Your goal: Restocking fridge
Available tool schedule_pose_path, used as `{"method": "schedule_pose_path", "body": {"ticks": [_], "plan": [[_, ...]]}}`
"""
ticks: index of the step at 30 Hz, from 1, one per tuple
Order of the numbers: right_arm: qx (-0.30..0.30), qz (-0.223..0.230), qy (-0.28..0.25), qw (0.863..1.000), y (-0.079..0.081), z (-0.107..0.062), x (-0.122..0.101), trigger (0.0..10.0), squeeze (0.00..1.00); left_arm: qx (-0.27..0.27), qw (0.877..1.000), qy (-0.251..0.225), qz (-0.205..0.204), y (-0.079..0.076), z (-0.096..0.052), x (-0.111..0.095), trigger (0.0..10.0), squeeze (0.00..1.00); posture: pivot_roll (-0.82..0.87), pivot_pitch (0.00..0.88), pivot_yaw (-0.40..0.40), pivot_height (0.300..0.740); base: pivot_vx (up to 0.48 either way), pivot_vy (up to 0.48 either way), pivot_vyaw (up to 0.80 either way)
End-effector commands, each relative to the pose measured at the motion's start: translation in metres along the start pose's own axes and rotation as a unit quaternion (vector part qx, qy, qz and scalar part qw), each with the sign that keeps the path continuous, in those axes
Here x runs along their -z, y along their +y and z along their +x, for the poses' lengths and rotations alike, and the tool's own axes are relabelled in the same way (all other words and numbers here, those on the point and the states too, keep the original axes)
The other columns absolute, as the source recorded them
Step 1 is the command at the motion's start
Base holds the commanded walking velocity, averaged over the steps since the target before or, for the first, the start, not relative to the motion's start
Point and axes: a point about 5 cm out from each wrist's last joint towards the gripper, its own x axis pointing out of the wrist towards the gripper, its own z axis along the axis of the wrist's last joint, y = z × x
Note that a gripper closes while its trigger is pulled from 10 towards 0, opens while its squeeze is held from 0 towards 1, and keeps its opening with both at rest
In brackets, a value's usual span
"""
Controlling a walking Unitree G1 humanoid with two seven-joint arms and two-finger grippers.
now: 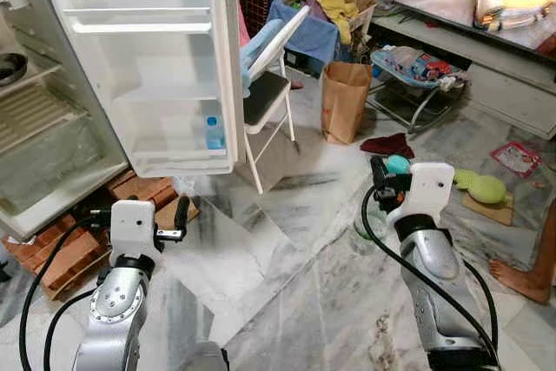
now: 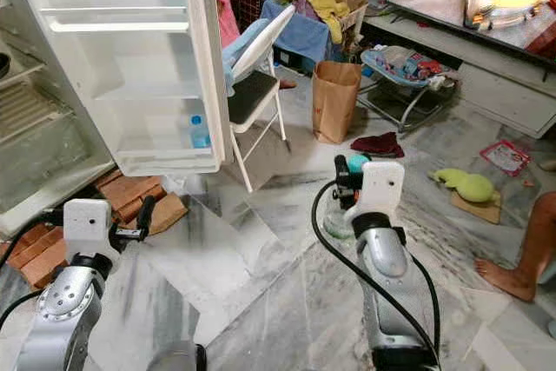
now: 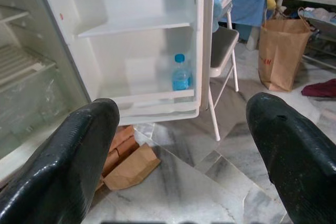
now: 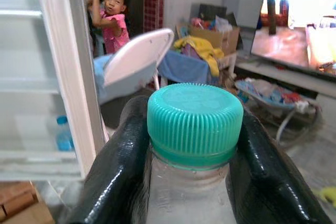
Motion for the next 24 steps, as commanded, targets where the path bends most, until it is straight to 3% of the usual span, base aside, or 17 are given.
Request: {"method": "schedule_pose_path", "body": {"ticks": [1,24], "plan": [[-0.011,0.007,-0.027,1.000,0.0033,0.0039,-0.0127,10.0,0.00,-0.007,1.000,-0.007,0.000,0.0037,0.0014,-0.0060,10.0,0.00,0.03,0.000,-0.075,0.740,0.000,0.480,0.00],[-0.021,0.034,-0.031,0.999,0.0072,0.0036,-0.0161,10.0,0.00,-0.017,1.000,-0.015,0.010,0.0105,0.0018,-0.0087,10.0,0.00,0.03,0.000,-0.075,0.740,0.000,0.480,0.00]]}}
